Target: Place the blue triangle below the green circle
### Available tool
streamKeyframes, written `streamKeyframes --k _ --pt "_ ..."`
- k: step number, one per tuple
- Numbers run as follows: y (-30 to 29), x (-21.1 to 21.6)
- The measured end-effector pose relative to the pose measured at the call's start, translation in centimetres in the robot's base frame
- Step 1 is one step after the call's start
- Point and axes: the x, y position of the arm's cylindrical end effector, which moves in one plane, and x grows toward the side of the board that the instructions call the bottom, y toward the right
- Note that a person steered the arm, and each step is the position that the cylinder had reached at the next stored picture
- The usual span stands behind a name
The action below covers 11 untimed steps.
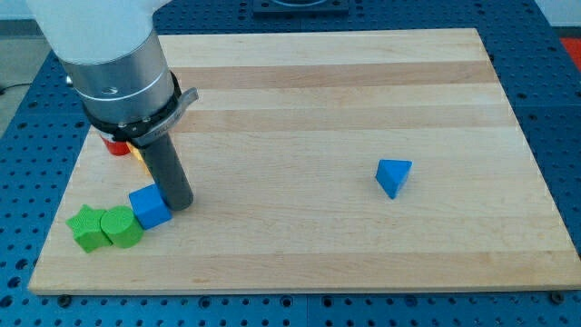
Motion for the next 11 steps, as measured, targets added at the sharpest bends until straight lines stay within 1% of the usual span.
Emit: streamKeyframes --k 1,2,3,4,5,6,7,8,9,10,11 --pt "5.9 0.0" --pt "11.4 1.4" --pt "14.1 2.7" --pt "23.2 2.7" --pt "30.3 2.1" --pt "31.0 -1.5" --pt "27.0 -2.9" --pt "17.9 -3.1" --pt "14.1 -2.9" --pt "15.5 -6.2" --pt "13.4 -5.9"
